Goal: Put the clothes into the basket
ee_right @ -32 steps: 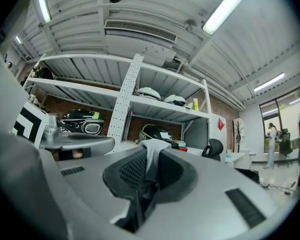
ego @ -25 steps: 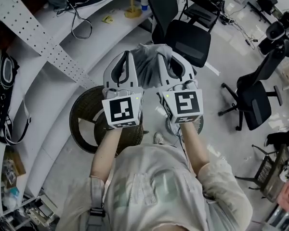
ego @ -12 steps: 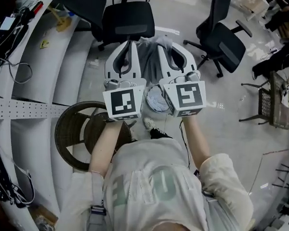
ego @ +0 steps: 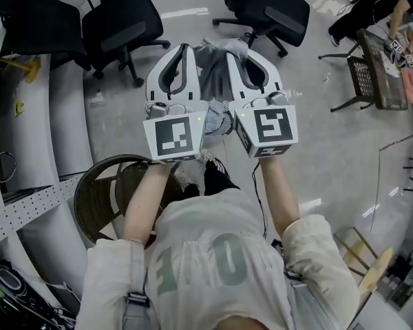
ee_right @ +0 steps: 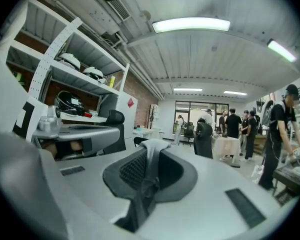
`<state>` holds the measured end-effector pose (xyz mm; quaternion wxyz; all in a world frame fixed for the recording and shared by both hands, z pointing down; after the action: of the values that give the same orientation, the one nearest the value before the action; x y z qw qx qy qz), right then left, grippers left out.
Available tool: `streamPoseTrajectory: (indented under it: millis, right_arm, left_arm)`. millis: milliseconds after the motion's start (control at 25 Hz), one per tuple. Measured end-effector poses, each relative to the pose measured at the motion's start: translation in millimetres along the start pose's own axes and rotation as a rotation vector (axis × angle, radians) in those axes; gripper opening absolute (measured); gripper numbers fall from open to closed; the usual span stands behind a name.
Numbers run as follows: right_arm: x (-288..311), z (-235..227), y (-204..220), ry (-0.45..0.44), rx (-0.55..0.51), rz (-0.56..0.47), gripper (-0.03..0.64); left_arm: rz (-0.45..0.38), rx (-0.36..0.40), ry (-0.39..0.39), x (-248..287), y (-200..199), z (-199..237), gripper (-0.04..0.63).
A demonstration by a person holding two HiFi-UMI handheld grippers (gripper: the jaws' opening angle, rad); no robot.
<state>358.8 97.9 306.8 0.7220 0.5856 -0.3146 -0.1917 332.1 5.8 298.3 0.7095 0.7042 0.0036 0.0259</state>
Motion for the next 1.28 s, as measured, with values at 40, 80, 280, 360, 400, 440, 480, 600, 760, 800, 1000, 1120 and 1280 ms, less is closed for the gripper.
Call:
streamPoseTrajectory:
  millis: [40,80,280,360,400,440,480,600,760,800,1000,1120,1280]
  right_arm:
    - [-2.0,-4.9,6.8,0.008,0.009,0.017,0.038]
    - [-3.9,-9.4,14.2,0.015,0.018,0.031,0.038]
    - [-9.9,-17.5,50.8,0.032,0.068,0.086,0.038]
    - [-10.1,-16.2,58.4,0.026,0.080,0.100,0.038]
    - [-10.1,-15.9,60.6,0.025,0.083,0.104,0.038]
    - [-9.7,-15.6,62.1,0.023,0.083,0.106,0.038]
    - [-9.0,-14.9,63.5,0.021,0.080,0.109,0.038]
    - [-4.2,-9.1,75.3,-0.001,0.071,0.159,0.038]
    - [3.5,0.7,115.2,-0.054,0.096,0.367,0.058]
    - [4.1,2.6,126.8,-0.062,0.095,0.420,0.089]
    - [5.4,1.9,145.2,-0.037,0.105,0.427,0.222]
    - [7.3,-2.2,134.1,-0.022,0.095,0.376,0.222]
    - [7.1,-2.4,130.0,-0.023,0.094,0.363,0.222]
  left_arm:
    - [0.007,-0.002,0.010,2.8,1.8,-6.2,0.018]
    - [0.017,0.000,0.015,4.1,4.6,-11.0,0.018]
    - [0.052,0.006,0.011,-3.1,18.6,-17.0,0.018]
    - [0.061,0.002,0.008,-6.2,23.4,-15.0,0.017]
    - [0.058,-0.009,0.005,-7.0,24.0,-14.0,0.018]
    - [0.054,-0.018,0.001,-7.3,24.0,-13.1,0.018]
    - [0.052,-0.021,-0.002,-7.4,23.9,-12.3,0.017]
    - [0.052,-0.017,-0.008,-8.5,23.4,-11.0,0.018]
    - [0.062,-0.005,-0.010,-9.8,23.9,-9.9,0.018]
    - [0.071,-0.001,-0.007,-9.8,25.5,-9.7,0.018]
    - [0.099,0.012,-0.016,-10.8,33.3,-2.0,0.018]
    - [0.097,0.014,-0.024,-10.9,33.5,1.4,0.017]
    - [0.084,-0.007,-0.016,-10.9,29.1,-0.9,0.018]
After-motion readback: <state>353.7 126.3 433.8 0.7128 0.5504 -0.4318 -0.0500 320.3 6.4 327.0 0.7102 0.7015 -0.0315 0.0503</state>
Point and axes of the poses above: the fingertips, and each gripper's own axes: x forward along the fingers, z to its left, y out of its underside, the point moved 1 cm from there along -x, backward along the fingers, and after that the axes turned 9 degrees about z, right-handed, at the moved point
